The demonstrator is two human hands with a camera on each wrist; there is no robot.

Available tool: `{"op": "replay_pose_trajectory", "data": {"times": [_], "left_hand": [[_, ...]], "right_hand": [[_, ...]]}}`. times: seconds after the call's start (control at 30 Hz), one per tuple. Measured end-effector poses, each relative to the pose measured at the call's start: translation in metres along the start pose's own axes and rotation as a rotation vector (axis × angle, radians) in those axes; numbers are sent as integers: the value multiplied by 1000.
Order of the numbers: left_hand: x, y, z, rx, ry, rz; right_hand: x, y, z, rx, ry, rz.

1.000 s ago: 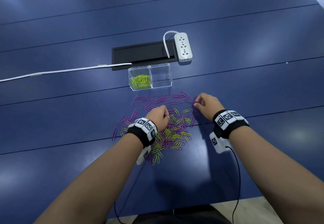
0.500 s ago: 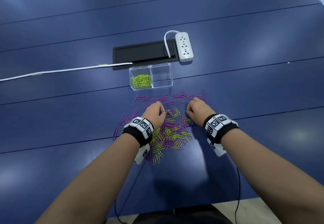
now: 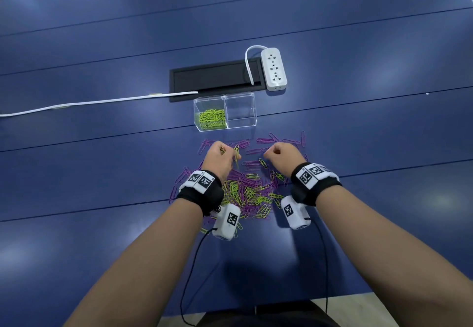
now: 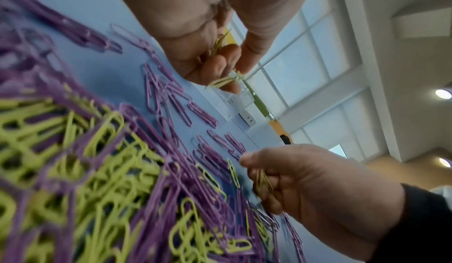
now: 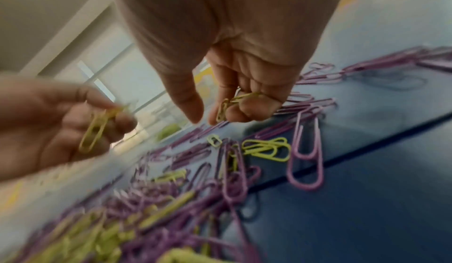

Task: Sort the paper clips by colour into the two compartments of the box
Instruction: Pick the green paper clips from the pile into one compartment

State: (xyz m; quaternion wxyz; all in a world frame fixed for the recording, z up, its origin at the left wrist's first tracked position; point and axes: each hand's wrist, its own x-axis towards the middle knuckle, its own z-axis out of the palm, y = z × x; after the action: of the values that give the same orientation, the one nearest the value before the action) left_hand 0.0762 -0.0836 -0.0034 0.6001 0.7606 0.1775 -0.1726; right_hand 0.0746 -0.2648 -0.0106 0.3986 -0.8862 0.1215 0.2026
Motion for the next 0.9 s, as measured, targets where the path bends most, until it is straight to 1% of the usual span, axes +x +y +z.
{"op": "replay_pose_trajectory", "data": {"times": [0.1,0.17,0.27,0.4,0.5,0.6,0.7,0.8,0.9], "left_hand": [[7,7,-11,88,23,66],[13,19,-17,127,42,97],[29,41,-28,162,98,158],[60,69,-40,175,211,221],[78,81,-47,238,233,237],[90,79,-54,357,237,211],[101,70,-58,473,234,194],[105,66,-59,532,187,181],[100,68,-63,555,177,208]], "right_hand": [[-1,-7,10,-256,-56,-60],[0,-9,15,-326,-68,-66],[0,-11,17,-317,-67,-24],[-1,-12,16,-287,-92,-1],[-1,-12,10,-272,-92,13],[-1,-18,-3,-208,-61,-2],[6,-30,-15,-54,-22,-32],[18,-49,-23,144,-25,-55],[34,-79,-26,235,-33,-109]]}}
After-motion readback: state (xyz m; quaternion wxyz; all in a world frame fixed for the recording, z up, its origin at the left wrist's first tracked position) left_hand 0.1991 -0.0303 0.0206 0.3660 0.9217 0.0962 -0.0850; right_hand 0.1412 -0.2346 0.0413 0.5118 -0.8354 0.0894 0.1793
